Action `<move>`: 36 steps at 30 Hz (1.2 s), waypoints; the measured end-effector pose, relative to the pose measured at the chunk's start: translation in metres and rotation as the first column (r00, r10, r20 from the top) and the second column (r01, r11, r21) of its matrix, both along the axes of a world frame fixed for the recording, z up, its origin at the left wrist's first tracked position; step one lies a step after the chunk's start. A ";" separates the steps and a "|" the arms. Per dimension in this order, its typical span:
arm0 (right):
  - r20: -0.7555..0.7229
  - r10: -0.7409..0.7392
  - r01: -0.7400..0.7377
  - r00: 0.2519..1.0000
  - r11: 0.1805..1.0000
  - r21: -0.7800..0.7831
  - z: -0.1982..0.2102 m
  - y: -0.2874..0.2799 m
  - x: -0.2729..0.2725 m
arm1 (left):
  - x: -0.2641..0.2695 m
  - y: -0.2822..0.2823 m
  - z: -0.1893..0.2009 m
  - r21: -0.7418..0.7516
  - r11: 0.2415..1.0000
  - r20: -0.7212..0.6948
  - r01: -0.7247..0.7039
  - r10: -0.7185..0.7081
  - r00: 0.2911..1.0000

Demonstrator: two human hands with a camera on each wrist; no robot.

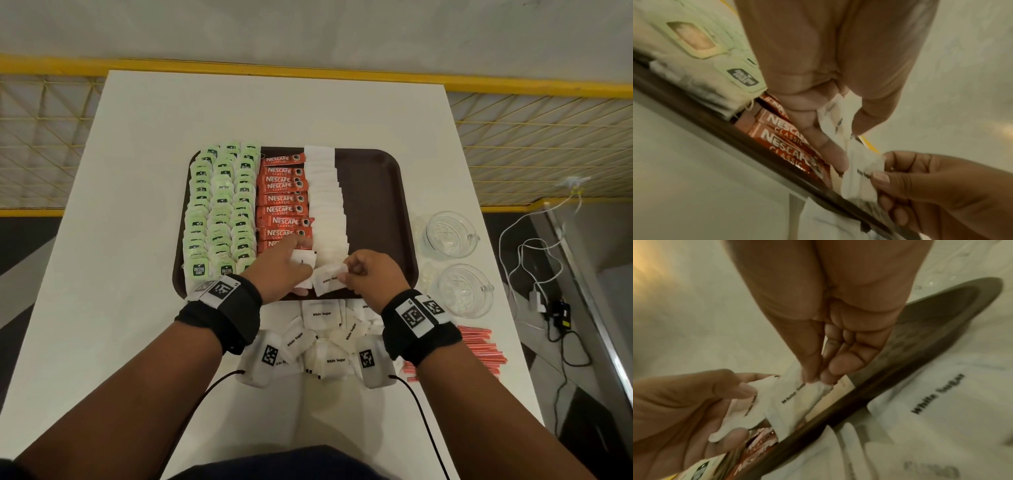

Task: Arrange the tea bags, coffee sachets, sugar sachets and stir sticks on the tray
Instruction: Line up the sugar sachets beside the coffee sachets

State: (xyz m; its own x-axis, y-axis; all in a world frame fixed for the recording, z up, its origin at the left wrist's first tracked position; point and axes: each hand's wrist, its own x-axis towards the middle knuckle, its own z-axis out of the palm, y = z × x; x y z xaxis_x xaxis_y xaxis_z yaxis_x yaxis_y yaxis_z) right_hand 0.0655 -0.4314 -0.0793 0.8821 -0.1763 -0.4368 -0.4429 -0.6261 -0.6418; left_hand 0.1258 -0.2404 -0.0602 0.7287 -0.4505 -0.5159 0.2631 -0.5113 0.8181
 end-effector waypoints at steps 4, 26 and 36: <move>-0.020 -0.008 0.006 1.000 0.997 -0.081 -0.004 -0.003 -0.003 | 0.006 0.007 -0.002 0.122 0.991 0.107 0.049 -0.063 0.992; 0.166 -0.143 0.100 0.976 0.965 0.242 0.039 -0.011 0.100 | 0.065 -0.008 0.021 0.056 0.995 0.323 0.081 -0.095 0.941; 0.071 -0.621 0.560 0.781 0.746 0.360 -0.007 -0.052 0.181 | 0.065 0.023 0.003 0.102 0.995 0.334 0.018 -0.051 0.941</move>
State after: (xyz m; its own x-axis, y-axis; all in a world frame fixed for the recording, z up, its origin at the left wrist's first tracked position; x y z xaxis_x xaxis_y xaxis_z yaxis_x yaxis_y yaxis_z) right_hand 0.2465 -0.4835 -0.0867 0.7111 -0.5736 -0.4067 -0.5187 -0.0375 -0.8541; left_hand 0.1911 -0.2177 -0.0572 0.8518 -0.4388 -0.2862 -0.0372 -0.5956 0.8024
